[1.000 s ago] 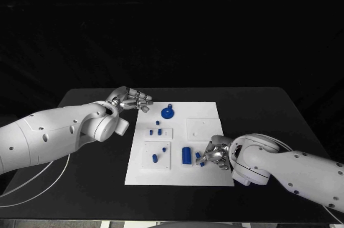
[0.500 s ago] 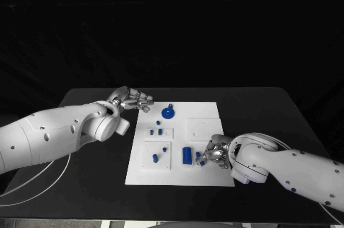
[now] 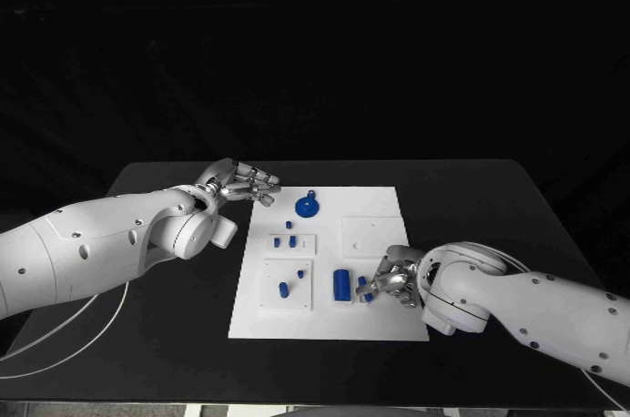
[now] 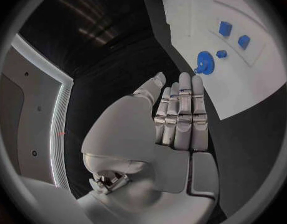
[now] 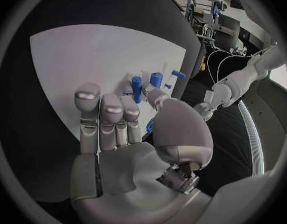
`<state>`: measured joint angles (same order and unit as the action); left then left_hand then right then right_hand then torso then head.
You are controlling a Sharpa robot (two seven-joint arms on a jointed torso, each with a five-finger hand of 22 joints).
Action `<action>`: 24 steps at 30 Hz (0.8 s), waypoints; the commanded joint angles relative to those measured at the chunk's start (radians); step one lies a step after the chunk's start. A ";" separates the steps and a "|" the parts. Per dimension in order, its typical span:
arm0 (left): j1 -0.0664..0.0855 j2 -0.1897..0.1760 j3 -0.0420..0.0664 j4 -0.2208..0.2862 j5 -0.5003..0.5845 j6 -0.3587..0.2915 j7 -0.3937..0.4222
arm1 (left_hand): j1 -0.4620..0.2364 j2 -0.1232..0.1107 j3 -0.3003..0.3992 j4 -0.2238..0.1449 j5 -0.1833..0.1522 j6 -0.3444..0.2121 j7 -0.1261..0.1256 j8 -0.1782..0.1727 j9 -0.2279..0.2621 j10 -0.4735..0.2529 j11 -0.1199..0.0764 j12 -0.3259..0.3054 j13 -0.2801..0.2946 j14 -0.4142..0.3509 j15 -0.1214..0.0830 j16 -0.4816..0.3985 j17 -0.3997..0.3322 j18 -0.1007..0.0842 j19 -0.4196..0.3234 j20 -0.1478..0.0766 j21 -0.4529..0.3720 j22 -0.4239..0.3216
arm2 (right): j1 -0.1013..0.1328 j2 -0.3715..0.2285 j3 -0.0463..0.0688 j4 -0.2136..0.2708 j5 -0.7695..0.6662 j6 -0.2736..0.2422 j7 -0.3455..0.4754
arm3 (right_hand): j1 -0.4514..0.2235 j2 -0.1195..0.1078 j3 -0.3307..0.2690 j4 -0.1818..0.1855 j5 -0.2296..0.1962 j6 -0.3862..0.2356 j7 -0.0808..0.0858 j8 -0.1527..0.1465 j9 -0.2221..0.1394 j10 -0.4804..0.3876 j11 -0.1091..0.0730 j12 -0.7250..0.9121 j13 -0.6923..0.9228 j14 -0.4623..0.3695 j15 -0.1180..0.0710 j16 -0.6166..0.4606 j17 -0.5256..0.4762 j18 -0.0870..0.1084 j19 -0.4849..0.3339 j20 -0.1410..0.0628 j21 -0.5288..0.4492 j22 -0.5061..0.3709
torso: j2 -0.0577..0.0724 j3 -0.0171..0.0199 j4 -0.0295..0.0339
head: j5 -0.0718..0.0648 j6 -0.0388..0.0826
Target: Assemble the parts on the task board
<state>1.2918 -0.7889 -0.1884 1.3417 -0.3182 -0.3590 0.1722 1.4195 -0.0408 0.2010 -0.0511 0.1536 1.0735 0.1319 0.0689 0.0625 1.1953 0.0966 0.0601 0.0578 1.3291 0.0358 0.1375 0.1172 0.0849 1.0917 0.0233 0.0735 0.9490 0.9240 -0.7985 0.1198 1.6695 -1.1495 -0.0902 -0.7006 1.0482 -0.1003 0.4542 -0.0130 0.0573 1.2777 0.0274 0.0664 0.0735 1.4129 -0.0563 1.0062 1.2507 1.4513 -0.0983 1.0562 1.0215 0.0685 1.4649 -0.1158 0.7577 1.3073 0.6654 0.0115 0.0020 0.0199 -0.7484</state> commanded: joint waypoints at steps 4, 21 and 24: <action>0.000 0.003 0.001 0.001 0.005 0.014 0.003 | -0.011 0.001 0.001 0.005 0.003 -0.006 0.001 -0.005 0.002 -0.006 0.000 0.001 0.000 0.001 0.009 0.004 0.002 -0.012 0.006 0.002 -0.005 -0.001 | -0.005 0.008 -0.004 0.000 0.010 0.017 -0.002 | -0.005 -0.029 -0.006 0.040 -0.007 0.001 -0.002 -0.003 -0.005 -0.003 0.000 -0.005 -0.002 -0.001 -0.005 -0.005 0.000 -0.017 0.057 -0.010 -0.003 0.075 | 0.000 -0.0004 0.0006 | -0.001 -0.002; 0.000 0.001 0.000 0.001 0.005 0.013 0.002 | -0.009 0.000 0.002 0.011 0.002 -0.007 0.002 -0.005 0.001 -0.007 0.001 0.001 0.000 0.000 0.010 0.004 0.002 -0.012 0.008 0.002 -0.005 -0.012 | -0.005 0.003 -0.005 0.004 0.021 0.017 0.018 | 0.024 -0.081 -0.079 0.145 -0.009 0.004 0.001 -0.003 -0.005 0.000 0.001 -0.013 0.002 -0.001 -0.006 -0.011 0.008 -0.019 0.057 -0.013 -0.004 0.075 | 0.000 -0.0002 0.0002 | 0.002 -0.005; 0.000 0.001 0.000 0.001 0.005 0.013 0.002 | -0.009 0.000 0.002 0.011 0.002 -0.007 0.002 -0.005 0.001 -0.007 0.001 0.001 0.000 0.000 0.010 0.004 0.002 -0.012 0.008 0.002 -0.005 -0.012 | -0.005 0.001 -0.005 0.004 0.023 0.014 0.021 | 0.023 -0.081 -0.080 0.147 -0.009 0.004 0.001 -0.003 -0.005 0.000 0.001 -0.014 0.002 -0.001 -0.006 -0.010 0.009 -0.019 0.057 -0.013 -0.003 0.075 | 0.000 -0.0001 0.0005 | 0.002 -0.005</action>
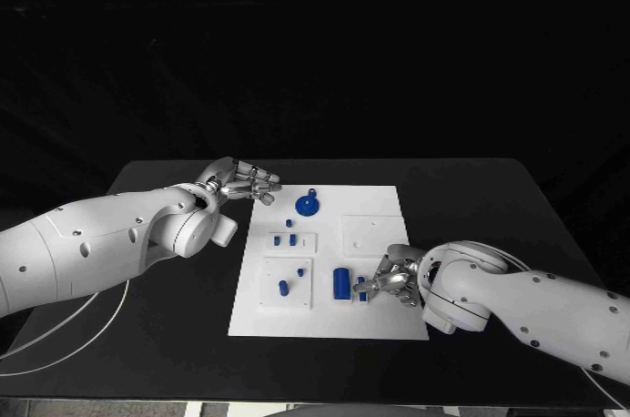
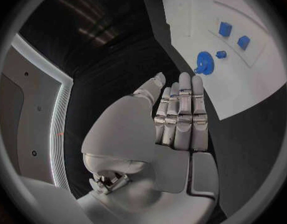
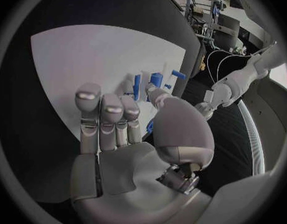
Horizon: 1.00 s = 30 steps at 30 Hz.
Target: Assemble the parts on the task board
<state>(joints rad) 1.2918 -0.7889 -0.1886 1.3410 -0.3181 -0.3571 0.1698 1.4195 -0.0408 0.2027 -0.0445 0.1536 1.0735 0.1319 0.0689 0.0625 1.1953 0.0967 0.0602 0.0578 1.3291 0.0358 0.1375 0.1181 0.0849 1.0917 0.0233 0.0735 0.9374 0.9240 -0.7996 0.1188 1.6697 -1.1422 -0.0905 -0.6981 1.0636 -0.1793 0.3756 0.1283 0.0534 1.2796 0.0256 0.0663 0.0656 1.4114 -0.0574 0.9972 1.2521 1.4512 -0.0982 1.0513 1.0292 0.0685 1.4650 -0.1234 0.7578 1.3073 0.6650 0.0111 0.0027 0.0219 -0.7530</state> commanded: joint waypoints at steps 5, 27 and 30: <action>0.000 0.001 0.000 0.002 0.005 0.011 0.004 | -0.009 0.000 0.000 0.004 0.002 -0.007 0.002 -0.005 0.001 -0.007 0.001 0.001 0.000 0.000 0.010 0.004 0.001 -0.012 0.008 0.002 -0.005 -0.001 | -0.005 -0.002 -0.004 0.002 0.016 0.012 0.023 | 0.018 -0.001 0.000 0.003 -0.005 0.001 0.002 -0.003 0.003 0.002 0.002 -0.004 0.002 0.000 -0.007 -0.007 0.001 -0.019 0.057 -0.006 -0.004 0.075 | 0.000 0.0005 -0.0006 | 0.000 0.000; 0.001 0.003 0.000 -0.019 0.060 -0.001 0.008 | 0.005 0.001 0.006 -0.004 0.002 0.009 -0.002 -0.003 0.002 0.005 -0.001 0.001 0.000 -0.033 0.021 -0.030 -0.013 -0.014 -0.014 0.009 -0.007 -0.005 | 0.003 -0.060 0.020 -0.117 0.233 -0.062 0.359 | 0.088 0.084 -0.389 -0.010 0.201 -0.125 0.041 -0.002 0.005 -0.028 0.028 -0.017 -0.006 -0.007 0.006 -0.041 -0.017 0.005 0.053 0.009 -0.047 0.063 | -0.006 0.0004 -0.0023 | -0.024 0.070; 0.001 0.006 0.000 -0.033 0.097 0.010 0.015 | 0.004 0.004 0.010 -0.007 0.001 0.012 -0.003 -0.005 0.002 0.002 0.001 0.001 0.000 -0.045 0.031 -0.066 -0.025 -0.011 -0.038 0.020 -0.008 -0.011 | 0.023 -0.057 0.033 -0.172 0.303 -0.062 0.481 | 0.100 0.170 -0.538 -0.091 0.224 -0.125 0.042 -0.003 0.004 -0.035 0.028 -0.031 -0.023 -0.007 0.006 -0.062 -0.034 0.006 0.052 0.011 -0.071 0.056 | -0.015 -0.0003 -0.0047 | -0.029 0.088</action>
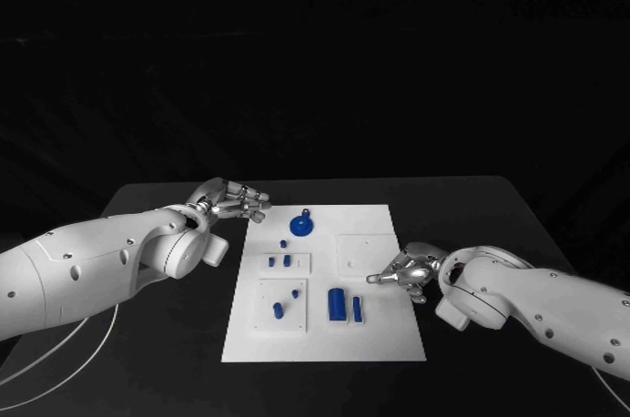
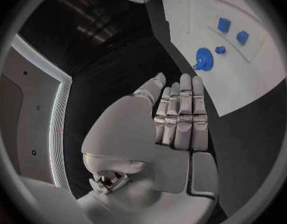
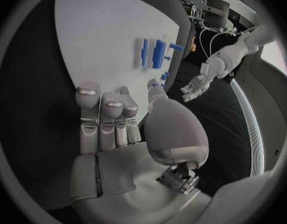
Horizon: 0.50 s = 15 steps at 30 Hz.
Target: Assemble the parts on the task board
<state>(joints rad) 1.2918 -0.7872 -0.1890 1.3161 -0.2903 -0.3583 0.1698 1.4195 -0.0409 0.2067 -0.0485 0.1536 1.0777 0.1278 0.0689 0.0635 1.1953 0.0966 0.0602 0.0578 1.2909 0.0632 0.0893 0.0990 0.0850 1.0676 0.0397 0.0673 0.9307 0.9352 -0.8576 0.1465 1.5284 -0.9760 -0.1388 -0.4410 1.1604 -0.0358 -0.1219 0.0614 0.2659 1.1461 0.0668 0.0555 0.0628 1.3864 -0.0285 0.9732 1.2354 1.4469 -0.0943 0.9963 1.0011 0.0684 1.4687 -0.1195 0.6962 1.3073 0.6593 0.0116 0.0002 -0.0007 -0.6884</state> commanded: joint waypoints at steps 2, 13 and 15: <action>0.002 0.009 0.001 -0.021 0.104 0.018 0.024 | 0.002 0.007 0.008 -0.003 0.000 0.012 0.000 -0.004 0.001 0.006 0.000 0.000 0.000 -0.027 0.012 -0.026 -0.017 -0.009 -0.030 0.012 -0.003 -0.014 | 0.030 0.009 0.011 -0.078 0.191 -0.022 0.304 | 0.010 0.046 -0.068 -0.050 0.023 0.011 -0.001 0.008 0.008 -0.028 -0.002 -0.065 -0.051 -0.012 0.004 -0.058 -0.048 0.008 0.043 0.008 -0.074 0.034 | -0.018 -0.0018 -0.0038 | -0.010 0.035; 0.010 0.082 0.003 -0.162 0.229 0.090 0.110 | -0.022 0.005 0.001 0.008 -0.002 0.000 -0.009 -0.005 0.000 -0.026 0.004 -0.002 -0.001 -0.171 0.044 -0.030 -0.037 -0.018 -0.144 0.067 -0.008 -0.177 | 0.097 0.149 0.055 -0.424 0.446 -0.056 0.582 | 0.082 0.123 -0.021 -0.160 0.020 -0.052 0.041 0.006 0.001 -0.184 0.072 -0.711 -0.789 -0.168 0.103 -0.696 -0.449 0.006 -0.210 0.108 -0.621 -0.600 | -0.066 -0.0015 -0.0137 | -0.022 0.087; 0.010 0.102 0.004 -0.196 0.250 0.110 0.134 | -0.028 0.003 -0.026 0.014 -0.009 -0.016 -0.013 -0.007 -0.001 -0.045 0.005 -0.002 0.000 -0.204 0.047 -0.030 -0.038 -0.015 -0.163 0.084 -0.009 -0.245 | 0.100 0.184 0.063 -0.486 0.489 -0.044 0.614 | 0.089 0.129 0.000 -0.181 0.013 -0.092 0.061 0.013 0.003 -0.203 0.122 -0.861 -1.010 -0.222 0.159 -0.854 -0.596 0.015 -0.352 0.171 -0.640 -0.782 | -0.070 -0.0004 -0.0148 | -0.022 0.097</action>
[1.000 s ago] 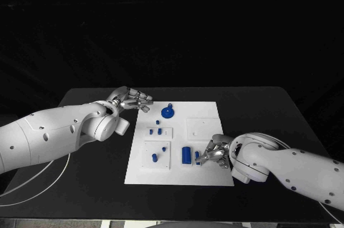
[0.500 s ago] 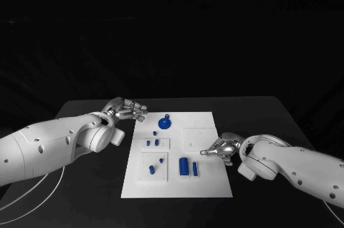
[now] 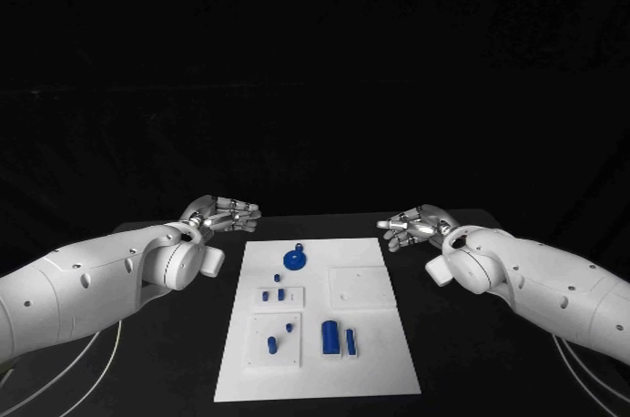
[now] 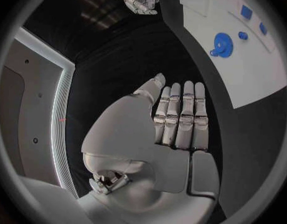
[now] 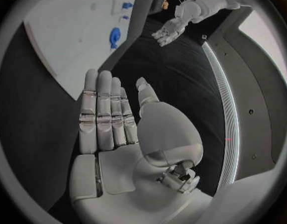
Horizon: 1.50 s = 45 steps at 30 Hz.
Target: Assemble the parts on the task board
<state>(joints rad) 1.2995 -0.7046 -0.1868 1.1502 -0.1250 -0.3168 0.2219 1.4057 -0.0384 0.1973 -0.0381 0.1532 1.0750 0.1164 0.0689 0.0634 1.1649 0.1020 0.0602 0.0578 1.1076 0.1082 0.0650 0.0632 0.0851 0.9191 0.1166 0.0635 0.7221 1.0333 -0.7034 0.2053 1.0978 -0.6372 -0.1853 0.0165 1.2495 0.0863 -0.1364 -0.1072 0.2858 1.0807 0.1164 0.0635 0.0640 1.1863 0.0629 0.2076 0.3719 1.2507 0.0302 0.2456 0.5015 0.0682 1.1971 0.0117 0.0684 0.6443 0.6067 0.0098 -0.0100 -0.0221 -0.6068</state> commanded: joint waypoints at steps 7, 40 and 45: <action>-0.002 0.083 0.004 -0.133 0.147 0.096 0.139 | -0.013 0.039 -0.210 -0.001 -0.043 -0.068 -0.011 -0.002 0.000 -0.095 0.000 -0.003 -0.007 -0.095 0.011 -0.006 -0.003 0.037 -0.028 0.073 0.000 -0.298 | 0.001 0.106 0.015 -0.170 0.230 0.046 0.221 | -0.028 0.007 0.062 -0.057 -0.012 -0.059 0.005 -0.001 -0.002 -0.124 0.065 -0.146 -0.314 -0.143 0.085 -0.183 -0.443 0.082 -0.193 0.162 0.001 -0.516 | -0.027 0.0081 -0.0052 | 0.013 0.040; -0.222 -0.054 0.166 0.350 0.125 -0.394 0.277 | -1.406 0.038 -0.197 0.038 -0.153 -1.075 -0.116 -0.069 -0.063 -1.165 -0.102 -0.060 -0.058 -1.108 -0.108 -0.065 -0.063 -0.085 -0.919 -0.117 -0.063 -0.722 | 0.011 -0.040 -0.168 0.357 0.566 -0.482 0.451 | -1.250 -0.086 0.136 0.107 -0.286 -1.081 -0.116 -0.064 -0.064 -1.186 -0.063 -0.208 -0.372 -1.251 -0.030 -0.246 -0.502 -0.068 -1.197 -0.012 -0.068 -0.644 | -0.062 -0.0098 0.0100 | 0.022 0.007; -0.245 -0.072 0.183 0.408 0.125 -0.443 0.295 | -1.406 0.038 -0.197 0.038 -0.153 -1.075 -0.116 -0.069 -0.063 -1.165 -0.102 -0.060 -0.058 -1.108 -0.108 -0.065 -0.063 -0.085 -0.919 -0.117 -0.063 -0.722 | 0.015 -0.066 -0.194 0.438 0.616 -0.555 0.488 | -1.250 -0.086 0.136 0.107 -0.286 -1.081 -0.116 -0.064 -0.064 -1.186 -0.063 -0.208 -0.372 -1.251 -0.030 -0.246 -0.502 -0.068 -1.197 -0.012 -0.068 -0.644 | -0.062 -0.0098 0.0100 | 0.022 0.007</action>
<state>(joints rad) 1.0574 -0.7747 -0.0057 1.5475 0.0038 -0.6644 0.4569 0.0069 0.0002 -0.0062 -0.0011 0.0044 0.0051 -0.0002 0.0067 0.0014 0.0052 0.0001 0.0040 0.0011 0.0034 0.0002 0.0068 0.0012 0.0071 0.0034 -0.0001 0.0048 0.0016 1.0475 -0.7643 0.0119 1.5214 -0.1021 -0.6268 0.4237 0.0057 -0.0001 0.0019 -0.0054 0.0035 0.0045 0.0000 0.0035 0.0009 0.0036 0.0000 0.0062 0.0010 0.0046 0.0003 0.0055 0.0011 0.0136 0.0052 0.0001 0.0045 0.0009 0.5444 0.0000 0.0000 0.0000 -0.6000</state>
